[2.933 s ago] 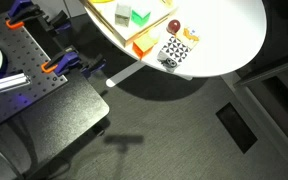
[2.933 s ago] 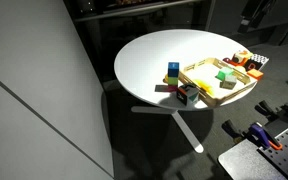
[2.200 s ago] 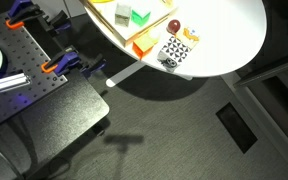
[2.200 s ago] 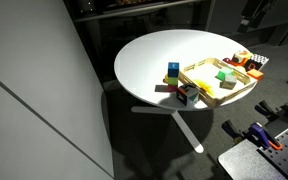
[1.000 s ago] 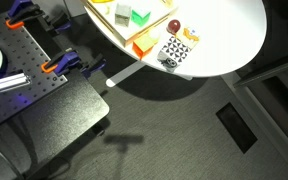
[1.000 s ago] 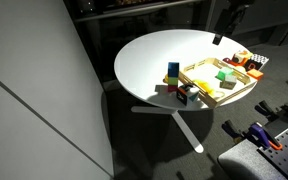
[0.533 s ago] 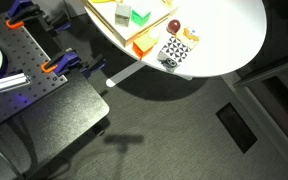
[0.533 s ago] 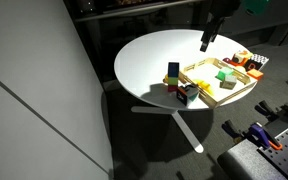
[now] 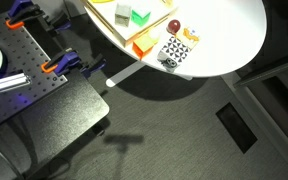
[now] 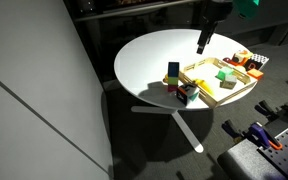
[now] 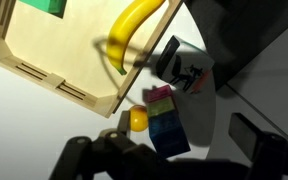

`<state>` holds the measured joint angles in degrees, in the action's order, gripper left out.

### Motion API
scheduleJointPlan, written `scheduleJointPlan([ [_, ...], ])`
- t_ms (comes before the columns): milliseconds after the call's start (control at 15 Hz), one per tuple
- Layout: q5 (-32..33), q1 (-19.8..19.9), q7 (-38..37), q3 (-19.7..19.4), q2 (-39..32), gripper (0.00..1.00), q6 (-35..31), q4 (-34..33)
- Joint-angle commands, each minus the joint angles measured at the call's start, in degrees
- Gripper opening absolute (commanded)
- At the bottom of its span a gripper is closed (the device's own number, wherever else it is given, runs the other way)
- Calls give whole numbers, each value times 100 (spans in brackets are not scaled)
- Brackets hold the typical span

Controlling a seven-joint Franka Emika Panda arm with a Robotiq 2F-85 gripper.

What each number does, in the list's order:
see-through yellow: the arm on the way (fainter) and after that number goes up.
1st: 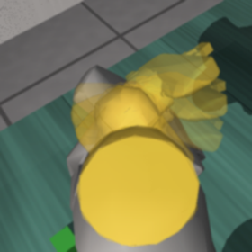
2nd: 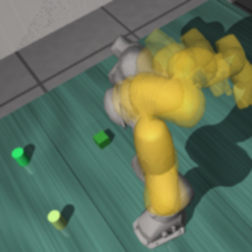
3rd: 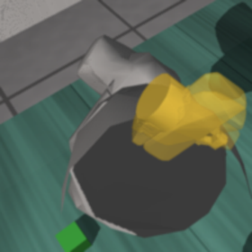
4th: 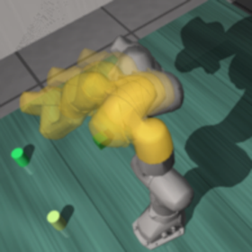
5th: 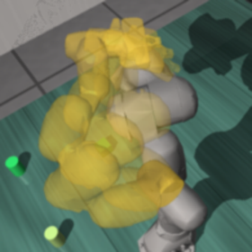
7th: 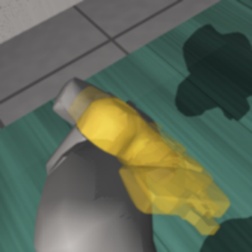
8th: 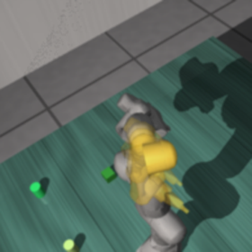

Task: Pick up the blue block and put it in the tray

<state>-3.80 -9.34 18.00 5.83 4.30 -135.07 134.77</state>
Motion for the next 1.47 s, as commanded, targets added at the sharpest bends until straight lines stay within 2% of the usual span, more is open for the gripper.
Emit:
scheduleJointPlan([
  [0, -2, 35, -1, 36, 1, 100, 13, -9],
  [600, 302, 39, -146, 86, -381, 100, -344, -312],
  [1400, 649, 33, -63, 277, -1531, 100, -1077, -907],
])
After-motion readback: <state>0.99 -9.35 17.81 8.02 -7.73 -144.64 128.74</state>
